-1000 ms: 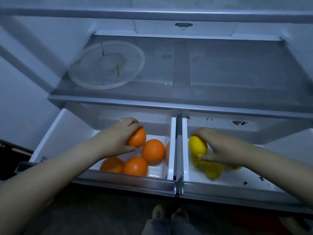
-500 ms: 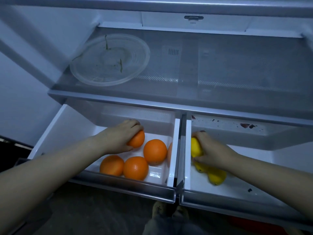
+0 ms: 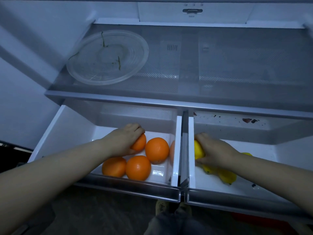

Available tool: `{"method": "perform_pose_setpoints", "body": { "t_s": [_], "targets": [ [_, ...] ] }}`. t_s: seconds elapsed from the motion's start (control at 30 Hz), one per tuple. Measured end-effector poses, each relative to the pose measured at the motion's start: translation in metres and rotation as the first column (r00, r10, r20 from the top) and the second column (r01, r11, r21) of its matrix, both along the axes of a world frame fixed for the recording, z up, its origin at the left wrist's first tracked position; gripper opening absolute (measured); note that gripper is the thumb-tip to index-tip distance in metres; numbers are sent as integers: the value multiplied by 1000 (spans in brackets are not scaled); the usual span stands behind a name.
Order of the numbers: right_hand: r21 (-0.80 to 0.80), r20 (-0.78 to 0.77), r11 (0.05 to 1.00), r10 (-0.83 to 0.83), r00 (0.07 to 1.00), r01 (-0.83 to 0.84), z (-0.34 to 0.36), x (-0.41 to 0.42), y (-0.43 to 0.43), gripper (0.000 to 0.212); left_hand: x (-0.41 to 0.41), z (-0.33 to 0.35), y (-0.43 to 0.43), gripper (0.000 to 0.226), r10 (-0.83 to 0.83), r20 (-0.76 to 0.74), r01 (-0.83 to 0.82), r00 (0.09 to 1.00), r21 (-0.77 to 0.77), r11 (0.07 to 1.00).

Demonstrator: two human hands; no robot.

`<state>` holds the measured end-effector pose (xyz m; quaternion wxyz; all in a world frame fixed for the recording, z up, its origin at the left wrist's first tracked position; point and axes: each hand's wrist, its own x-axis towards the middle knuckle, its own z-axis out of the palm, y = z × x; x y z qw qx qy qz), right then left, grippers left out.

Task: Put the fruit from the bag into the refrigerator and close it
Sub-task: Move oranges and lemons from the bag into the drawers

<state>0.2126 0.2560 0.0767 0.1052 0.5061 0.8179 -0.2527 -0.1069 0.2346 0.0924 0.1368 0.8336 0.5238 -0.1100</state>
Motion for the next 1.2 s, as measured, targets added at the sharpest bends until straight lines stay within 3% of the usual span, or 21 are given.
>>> {"method": "perform_pose_setpoints", "body": {
  "t_s": [0.37,0.53,0.73,0.83,0.97,1.1,1.2],
  "targets": [
    [31,37,999,10,999,-11,-3,-2,1,84,1,-7,-1,73,9,-21,-10,1000,-62,998],
    [22,72,1000,17,997,-19,7,-4,3,86,4,-1,0,86,18,-73,-24,997,-78,997],
    [26,49,996,90,995,-91,65,-3,3,69,5,37,-4,77,58,-78,-65,995,-100,993],
    [87,76,992,87,993,-93,101,-2,-8,61,6,67,-15,67,9,-122,-12,992,-22,1000],
    [294,86,945,121,989,-141,140,-7,-27,53,11,111,-45,61,49,-104,-31,993,174,984],
    [484,-16,859,200,980,-168,172,-15,-48,54,17,157,-91,69,114,15,-108,993,466,878],
    [605,-127,777,310,942,-174,194,-25,-68,58,25,181,-132,64,217,64,-213,974,584,783]
  ]
}}
